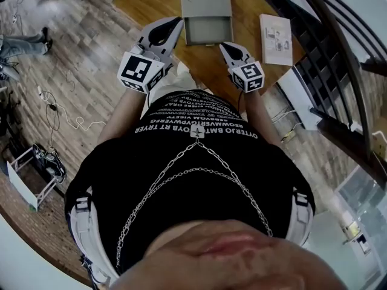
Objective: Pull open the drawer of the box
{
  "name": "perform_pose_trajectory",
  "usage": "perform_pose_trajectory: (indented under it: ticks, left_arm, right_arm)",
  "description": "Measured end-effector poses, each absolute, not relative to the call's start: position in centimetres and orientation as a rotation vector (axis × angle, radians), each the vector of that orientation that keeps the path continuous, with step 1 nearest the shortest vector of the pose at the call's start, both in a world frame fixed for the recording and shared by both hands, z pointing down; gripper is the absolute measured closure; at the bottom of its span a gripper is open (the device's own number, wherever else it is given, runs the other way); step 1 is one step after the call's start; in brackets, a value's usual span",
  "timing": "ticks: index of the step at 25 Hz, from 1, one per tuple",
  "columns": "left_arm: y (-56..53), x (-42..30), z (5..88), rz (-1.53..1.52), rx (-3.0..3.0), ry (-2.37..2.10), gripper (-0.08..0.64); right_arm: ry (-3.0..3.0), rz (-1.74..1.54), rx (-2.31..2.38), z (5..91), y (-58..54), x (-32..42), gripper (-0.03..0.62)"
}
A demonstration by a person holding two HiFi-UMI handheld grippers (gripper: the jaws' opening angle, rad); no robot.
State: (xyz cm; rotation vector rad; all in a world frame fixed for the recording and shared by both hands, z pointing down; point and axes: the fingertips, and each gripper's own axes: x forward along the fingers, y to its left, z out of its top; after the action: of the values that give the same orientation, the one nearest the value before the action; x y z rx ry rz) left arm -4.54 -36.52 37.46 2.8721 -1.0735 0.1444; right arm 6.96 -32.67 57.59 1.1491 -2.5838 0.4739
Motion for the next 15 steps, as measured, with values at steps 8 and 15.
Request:
perform_pose_trajectory:
  ticks: [8,15]
  left_arm:
    - [-36.1,-1.7,35.2,0.085,2.936,-1.001,0.555]
    - [-34.3,0.2,33.2,0.035,2.976,-0.986,0.555]
  right_arm:
    - [-2.656,0.060,1.315,42.4,-33.3,10.2,0.598]
    - [-2.633,0.032,1.457,38.2,-31.6,13.1,0.597]
